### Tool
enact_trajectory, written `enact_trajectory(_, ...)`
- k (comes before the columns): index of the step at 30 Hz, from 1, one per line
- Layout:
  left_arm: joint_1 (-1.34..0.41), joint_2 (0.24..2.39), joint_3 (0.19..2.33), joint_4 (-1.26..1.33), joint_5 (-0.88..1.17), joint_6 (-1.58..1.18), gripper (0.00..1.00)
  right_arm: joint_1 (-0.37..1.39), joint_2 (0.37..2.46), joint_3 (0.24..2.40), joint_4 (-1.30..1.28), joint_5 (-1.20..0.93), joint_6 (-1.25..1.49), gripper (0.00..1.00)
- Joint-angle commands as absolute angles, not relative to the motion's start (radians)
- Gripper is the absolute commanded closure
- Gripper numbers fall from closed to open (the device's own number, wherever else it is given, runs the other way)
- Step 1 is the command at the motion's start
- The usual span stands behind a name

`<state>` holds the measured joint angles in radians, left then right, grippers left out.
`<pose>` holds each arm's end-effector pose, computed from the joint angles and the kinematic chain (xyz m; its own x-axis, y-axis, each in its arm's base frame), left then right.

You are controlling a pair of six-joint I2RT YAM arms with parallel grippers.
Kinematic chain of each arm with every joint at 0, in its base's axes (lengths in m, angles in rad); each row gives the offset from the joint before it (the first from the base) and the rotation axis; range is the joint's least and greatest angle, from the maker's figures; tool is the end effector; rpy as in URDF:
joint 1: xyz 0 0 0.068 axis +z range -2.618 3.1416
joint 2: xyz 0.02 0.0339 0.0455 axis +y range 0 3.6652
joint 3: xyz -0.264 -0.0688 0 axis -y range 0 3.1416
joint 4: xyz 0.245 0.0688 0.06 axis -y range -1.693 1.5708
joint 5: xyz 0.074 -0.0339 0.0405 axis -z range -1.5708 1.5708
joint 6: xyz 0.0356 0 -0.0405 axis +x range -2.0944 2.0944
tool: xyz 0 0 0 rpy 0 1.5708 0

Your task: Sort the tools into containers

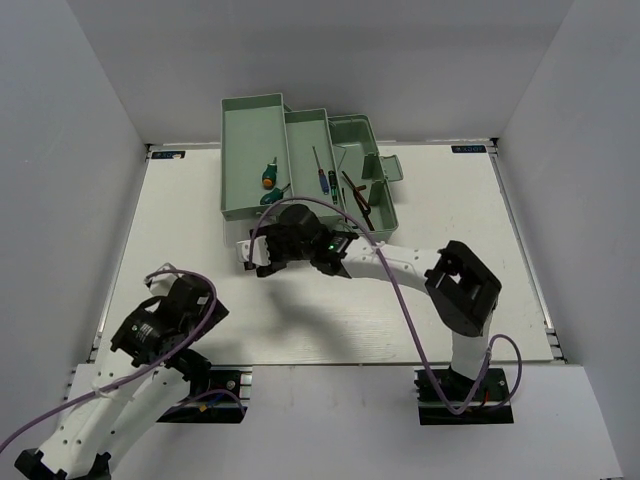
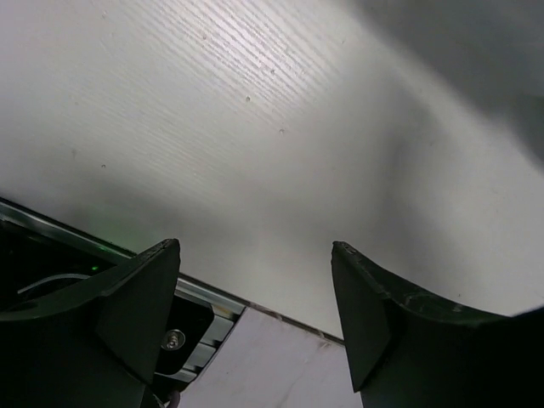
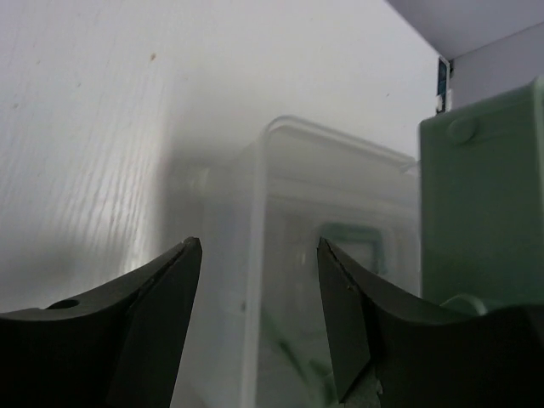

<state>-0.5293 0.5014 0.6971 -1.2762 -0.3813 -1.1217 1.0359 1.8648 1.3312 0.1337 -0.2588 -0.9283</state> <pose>0.0650 -0.0227 0.2525 -0.6165 -0.6080 -0.5002 -0.5482 0.7875 -0.2817 0.2153 0.3813 0.2510 0.6431 -0.4329 -0.6317 -0.7292 -0.0944 -0.6777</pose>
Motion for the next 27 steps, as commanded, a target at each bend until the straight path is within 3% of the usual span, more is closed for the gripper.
enact_trajectory(1, -0.528, 0.480, 0.686, -1.241, -0.353, -1.200, 0.18, 1.051, 1.911, 1.410, 0.160, -0.236, -0.946, 0.37)
enact_trajectory(8, -0.528, 0.512, 0.709, -1.157, -0.324, -1.219, 0.18, 1.042, 2.110, 1.675, -0.104, -0.247, -0.980, 0.47)
enact_trajectory(16, -0.528, 0.569, 0.612, -0.939, -0.221, -1.278, 0.18, 1.043, 2.142, 1.691, -0.181, -0.232, -1.009, 0.48)
enact_trajectory(18, -0.528, 0.583, 0.580, -0.876, -0.212, -1.287, 0.18, 1.040, 2.140, 1.686, -0.192, -0.221, -1.020, 0.55)
enact_trajectory(19, -0.528, 0.595, 0.546, -0.852, -0.200, -1.287, 0.18, 1.037, 2.147, 1.687, -0.195, -0.213, -1.020, 0.64)
enact_trajectory(20, -0.528, 0.610, 0.529, -0.809, -0.187, -1.319, 0.20, 1.038, 2.151, 1.690, -0.199, -0.187, -1.025, 0.76)
enact_trajectory(21, -0.528, 0.611, 0.511, -0.789, -0.187, -1.336, 0.23, 1.040, 2.154, 1.695, -0.201, -0.178, -1.020, 1.00)
enact_trajectory(22, -0.528, 0.611, 0.473, -0.763, -0.173, -1.380, 0.38, 1.039, 2.148, 1.698, -0.201, -0.172, -0.994, 1.00)
enact_trajectory(24, -0.528, 0.586, 0.430, -0.741, -0.160, -1.425, 0.51, 1.032, 2.131, 1.703, -0.207, -0.176, -0.973, 1.00)
enact_trajectory(27, -0.528, 0.522, 0.373, -0.741, -0.192, -1.505, 0.54, 1.023, 2.068, 1.713, -0.210, -0.202, -0.896, 1.00)
